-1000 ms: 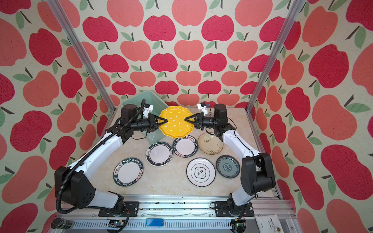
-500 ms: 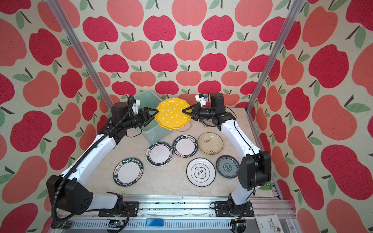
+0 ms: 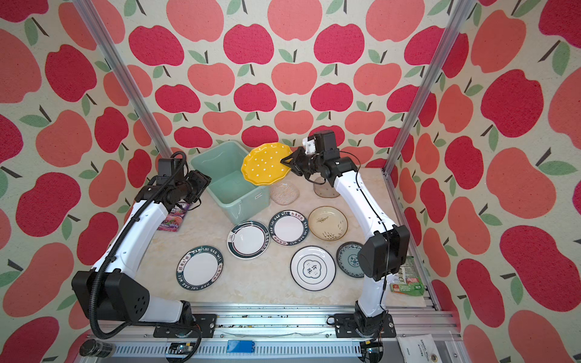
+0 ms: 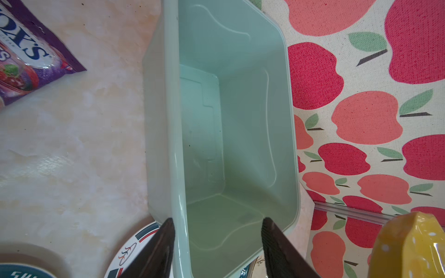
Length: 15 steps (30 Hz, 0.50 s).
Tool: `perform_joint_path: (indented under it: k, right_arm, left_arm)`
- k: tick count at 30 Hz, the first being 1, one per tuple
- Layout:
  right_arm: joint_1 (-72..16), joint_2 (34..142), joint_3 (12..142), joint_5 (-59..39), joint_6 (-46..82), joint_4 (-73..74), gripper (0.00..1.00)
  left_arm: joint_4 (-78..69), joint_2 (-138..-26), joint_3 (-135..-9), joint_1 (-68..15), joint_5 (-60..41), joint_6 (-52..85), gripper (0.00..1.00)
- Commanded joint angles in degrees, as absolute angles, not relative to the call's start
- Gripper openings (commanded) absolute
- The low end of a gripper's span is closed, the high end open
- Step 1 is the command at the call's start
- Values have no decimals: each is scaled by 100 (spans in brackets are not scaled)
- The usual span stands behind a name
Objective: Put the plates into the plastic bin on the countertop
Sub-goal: 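Release the left gripper while the right gripper tilts the plate over the bin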
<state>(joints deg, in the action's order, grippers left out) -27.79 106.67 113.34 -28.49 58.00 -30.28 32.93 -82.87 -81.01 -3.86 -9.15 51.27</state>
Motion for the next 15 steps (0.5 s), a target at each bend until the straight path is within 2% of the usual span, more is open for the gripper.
perform_joint_path:
  k: [1,8,10,15]
  right_arm:
    - [-2986,10844,12018,-2444,6016,-2996,0]
    - [-3313,11670,13306,-1784,6147,-3532,0]
    - [-3339,11867,13547,-1729,6243,-3568,0]
    - [-3399,12168,13669,-1653,6752,-3245,0]
  left_arm:
    - [3120,-8295,-8303,-371,-1150,4998,63]
    - [2054,-8112,-7884,-290,-2246,5339,72]
    - [2037,-8056,-7862,-299,-2457,5374,76]
    - [2156,-7926,-7817,-379,-2749,5756,79]
